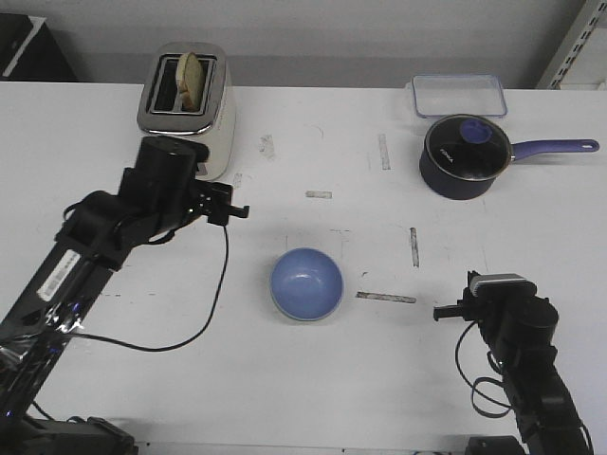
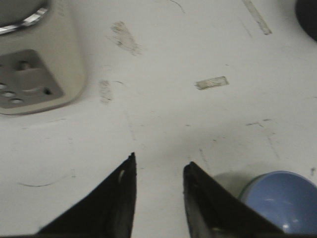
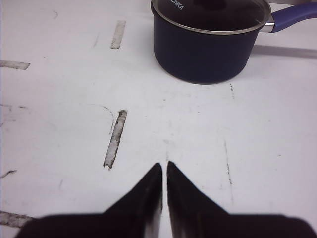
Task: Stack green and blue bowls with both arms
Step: 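Release the blue bowl and retract the left gripper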
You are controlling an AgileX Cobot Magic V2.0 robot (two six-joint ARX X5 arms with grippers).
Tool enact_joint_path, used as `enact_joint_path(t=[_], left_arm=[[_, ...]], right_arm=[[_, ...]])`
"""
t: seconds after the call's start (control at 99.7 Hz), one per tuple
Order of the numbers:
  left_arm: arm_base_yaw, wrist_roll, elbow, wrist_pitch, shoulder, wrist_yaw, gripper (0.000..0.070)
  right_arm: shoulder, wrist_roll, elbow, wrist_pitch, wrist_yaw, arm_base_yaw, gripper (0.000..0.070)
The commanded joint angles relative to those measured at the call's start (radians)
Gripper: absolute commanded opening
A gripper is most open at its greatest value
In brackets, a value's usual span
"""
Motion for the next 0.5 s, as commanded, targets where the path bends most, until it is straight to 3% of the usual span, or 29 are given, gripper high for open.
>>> enact_joint_path(t=[0.0,0.04,0.251,0.492], left_arm=[[0.035,0.077,0.024,-0.009,-0.027,-0.031,0.0037],[0.068,0.085,0.024,-0.013,-0.047,-0.042,0.0001],[0.259,0.095,-0.011,-0.026,-0.14,-0.043,0.0],[0.346,0.097,-0.294,0.139,-0.347,-0.043,0.0]], right_arm=[[0.005,-0.004,0.007,0.011,-0.003,0.001,0.0005],[0.005,-0.004,0.007,0.011,-0.003,0.001,0.0005],[0.005,-0.003,0.007,0.01,-0.003,0.001,0.0005],[0.005,-0.003,0.007,0.011,-0.002,0.001,0.0005]])
